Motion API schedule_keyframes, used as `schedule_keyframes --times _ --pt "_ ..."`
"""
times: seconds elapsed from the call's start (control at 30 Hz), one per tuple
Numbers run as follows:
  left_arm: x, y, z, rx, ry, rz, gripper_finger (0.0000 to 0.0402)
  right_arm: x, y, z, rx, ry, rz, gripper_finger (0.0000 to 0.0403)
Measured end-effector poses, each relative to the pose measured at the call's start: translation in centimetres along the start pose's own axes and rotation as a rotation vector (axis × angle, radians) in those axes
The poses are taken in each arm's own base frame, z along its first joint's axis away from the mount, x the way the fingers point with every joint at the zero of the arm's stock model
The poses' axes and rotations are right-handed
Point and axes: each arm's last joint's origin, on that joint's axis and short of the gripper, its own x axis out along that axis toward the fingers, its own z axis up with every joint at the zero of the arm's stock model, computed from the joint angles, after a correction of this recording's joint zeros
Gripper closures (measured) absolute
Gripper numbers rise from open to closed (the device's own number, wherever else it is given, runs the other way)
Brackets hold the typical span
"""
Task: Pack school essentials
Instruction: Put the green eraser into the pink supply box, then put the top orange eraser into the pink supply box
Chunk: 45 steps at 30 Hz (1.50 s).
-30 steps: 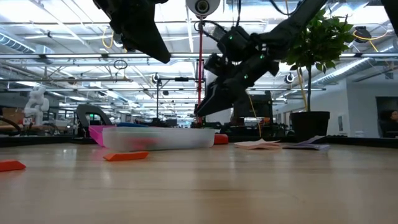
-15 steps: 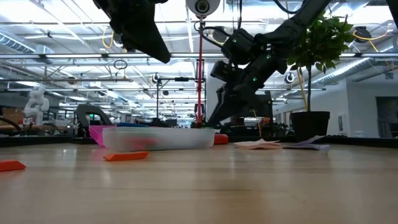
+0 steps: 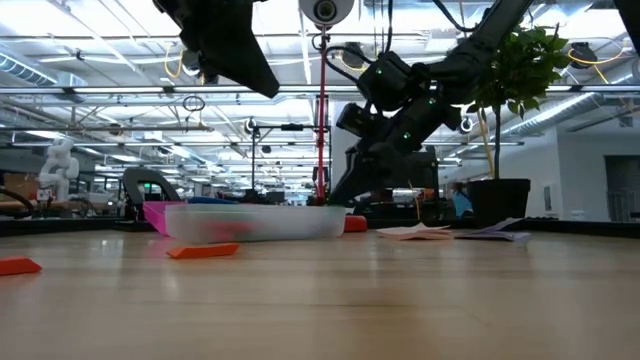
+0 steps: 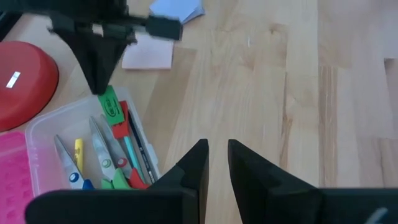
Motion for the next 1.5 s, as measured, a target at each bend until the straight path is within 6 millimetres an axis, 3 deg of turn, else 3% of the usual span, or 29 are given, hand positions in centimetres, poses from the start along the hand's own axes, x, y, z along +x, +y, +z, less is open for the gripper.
schedule_keyframes --times 0.3,0.53,0.73,0.87,1.03,1.2,1.5 --pt "0.0 0.0 0.1 0.014 -0.004 -0.001 0.0337 0.6 0.3 -0.3 0.016 0.005 0.007 0.0394" --pt "0.0 0.0 0.0 0.021 -0.003 0.0 0.0337 -0.2 0.2 0.4 0.025 -0.023 -0.001 0.0394" --pt "0.0 0.0 0.1 0.032 -0.005 0.0 0.0337 -4.1 1.9 2.8 0.081 -0.022 0.042 0.0394" --pt "0.0 0.0 0.1 -0.033 -0.006 -0.001 0.0337 -7.7 4.9 3.8 0.105 0.021 0.122 0.0394" --pt "-0.1 -0.4 0.0 -0.166 -0.018 0.008 0.0337 -11.0 9.5 2.7 0.128 -0.045 0.211 0.0394" --pt "0.6 -3.7 -1.8 -0.235 0.0 0.018 0.0337 -13.4 12.2 1.0 0.107 -0.106 0.146 0.0394" --pt "1.9 -10.3 -6.5 -0.256 0.015 -0.002 0.0324 -15.8 12.5 0.0 0.104 -0.176 0.088 0.0394"
